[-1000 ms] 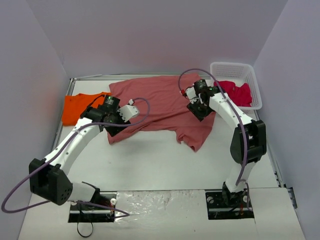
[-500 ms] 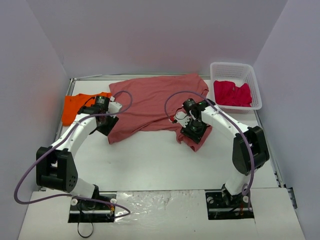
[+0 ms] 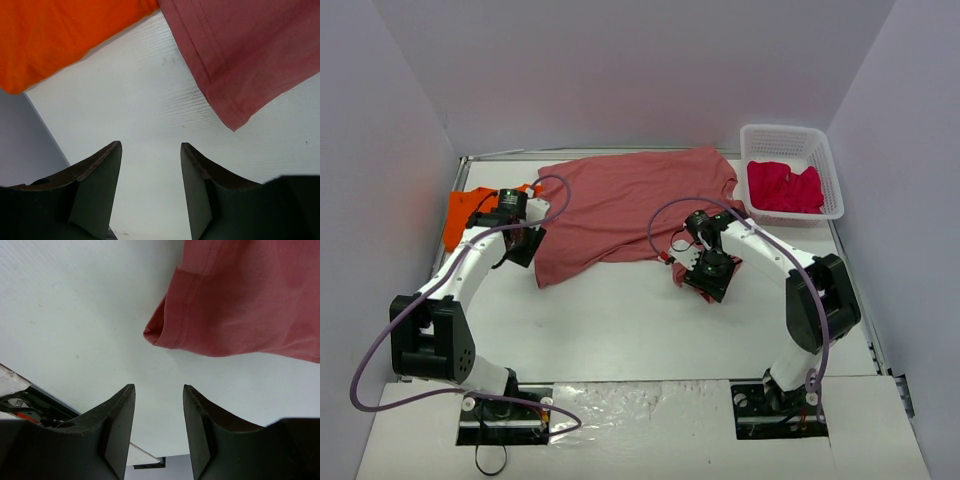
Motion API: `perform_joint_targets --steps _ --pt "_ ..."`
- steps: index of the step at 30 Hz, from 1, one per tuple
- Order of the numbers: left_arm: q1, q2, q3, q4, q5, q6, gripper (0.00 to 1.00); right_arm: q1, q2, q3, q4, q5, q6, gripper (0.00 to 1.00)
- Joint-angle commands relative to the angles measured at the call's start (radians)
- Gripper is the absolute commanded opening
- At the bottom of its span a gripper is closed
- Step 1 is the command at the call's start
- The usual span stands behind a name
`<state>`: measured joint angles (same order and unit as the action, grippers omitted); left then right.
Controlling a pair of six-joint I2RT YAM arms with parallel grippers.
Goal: Fold and stack the t-shirts
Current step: Flatten out the tshirt
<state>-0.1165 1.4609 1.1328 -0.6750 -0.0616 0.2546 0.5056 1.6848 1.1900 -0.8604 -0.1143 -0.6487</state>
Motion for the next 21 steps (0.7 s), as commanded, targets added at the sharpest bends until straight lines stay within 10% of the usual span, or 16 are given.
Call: perform_joint_targets --steps 1,21 --pt "0.006 -0.01 0.004 0.011 -0.024 -0.02 0.49 0.007 0.021 0.011 -0.025 -0.007 -0.019 0.4" --pt "0.009 -0.034 -0.031 0.038 -0.037 -0.012 0.49 0.024 0.234 0.082 0.08 -0.056 0.006 0.45"
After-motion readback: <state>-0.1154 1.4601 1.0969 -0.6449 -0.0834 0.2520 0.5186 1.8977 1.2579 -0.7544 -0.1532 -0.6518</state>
